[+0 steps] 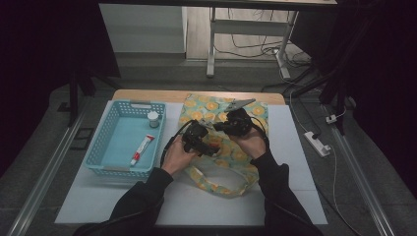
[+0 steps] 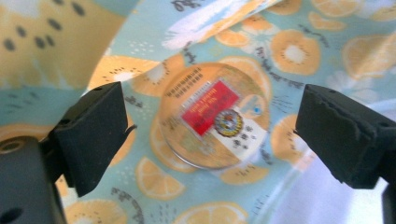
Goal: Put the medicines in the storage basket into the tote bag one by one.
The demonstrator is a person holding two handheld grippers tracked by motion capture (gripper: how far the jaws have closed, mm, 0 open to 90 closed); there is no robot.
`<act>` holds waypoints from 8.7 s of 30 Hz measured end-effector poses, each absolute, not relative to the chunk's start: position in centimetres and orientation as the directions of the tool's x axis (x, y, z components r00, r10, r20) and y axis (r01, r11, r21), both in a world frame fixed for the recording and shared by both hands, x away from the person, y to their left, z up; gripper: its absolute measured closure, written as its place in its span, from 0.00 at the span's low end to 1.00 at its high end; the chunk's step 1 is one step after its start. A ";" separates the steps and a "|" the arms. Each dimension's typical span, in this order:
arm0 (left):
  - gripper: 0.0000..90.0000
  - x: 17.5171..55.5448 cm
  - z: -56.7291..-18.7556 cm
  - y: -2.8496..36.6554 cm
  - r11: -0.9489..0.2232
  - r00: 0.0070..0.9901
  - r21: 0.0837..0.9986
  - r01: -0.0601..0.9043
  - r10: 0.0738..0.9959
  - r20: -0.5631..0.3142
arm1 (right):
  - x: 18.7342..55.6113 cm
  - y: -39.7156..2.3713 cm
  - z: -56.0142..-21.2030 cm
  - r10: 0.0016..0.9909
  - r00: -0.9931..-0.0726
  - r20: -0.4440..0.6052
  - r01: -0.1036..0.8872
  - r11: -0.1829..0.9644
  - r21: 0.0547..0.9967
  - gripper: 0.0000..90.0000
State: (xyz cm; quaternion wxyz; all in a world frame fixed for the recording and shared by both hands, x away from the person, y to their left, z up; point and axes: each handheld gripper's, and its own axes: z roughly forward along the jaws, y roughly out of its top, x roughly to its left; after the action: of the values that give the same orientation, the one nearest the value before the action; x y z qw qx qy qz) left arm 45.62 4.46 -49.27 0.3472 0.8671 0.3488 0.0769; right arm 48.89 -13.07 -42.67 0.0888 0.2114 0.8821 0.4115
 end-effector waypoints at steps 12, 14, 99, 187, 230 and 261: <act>0.00 44.1 -48.2 5.4 -0.507 0.779 0.661 0.553 0.595 -0.195 | 48.9 -13.1 -42.7 0.446 -0.895 0.021 0.303 0.572 0.762 1.00; 0.00 43.7 -47.9 5.7 -0.499 0.784 0.669 0.551 0.584 -0.210 | 48.9 -13.0 -42.7 0.445 -0.895 0.020 0.302 0.573 0.762 1.00; 0.18 43.3 -50.8 24.0 -0.439 0.478 0.311 0.843 0.876 -0.059 | 48.8 -13.0 -42.8 0.439 -0.899 0.012 0.295 0.584 0.756 1.00; 0.80 39.7 -42.9 15.0 -0.475 0.680 0.571 0.669 0.701 -0.214 | 48.7 -13.1 -42.3 0.450 -0.893 0.005 0.285 0.559 0.778 1.00; 0.80 45.8 -47.2 5.7 -0.510 0.675 0.553 0.659 0.726 -0.134 | 48.4 -12.8 -42.2 0.453 -0.891 -0.006 0.276 0.552 0.787 1.00; 0.50 46.4 -48.6 6.0 -0.493 0.662 0.616 0.615 0.747 -0.064 | 48.7 -12.5 -43.0 0.463 -0.886 -0.024 0.278 0.571 0.772 1.00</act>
State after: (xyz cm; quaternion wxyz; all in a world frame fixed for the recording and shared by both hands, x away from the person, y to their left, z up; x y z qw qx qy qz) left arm 46.36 5.98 -48.55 0.3097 0.8573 0.3972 0.1064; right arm 48.74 -12.51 -42.96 0.1124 0.2105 0.8792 0.4124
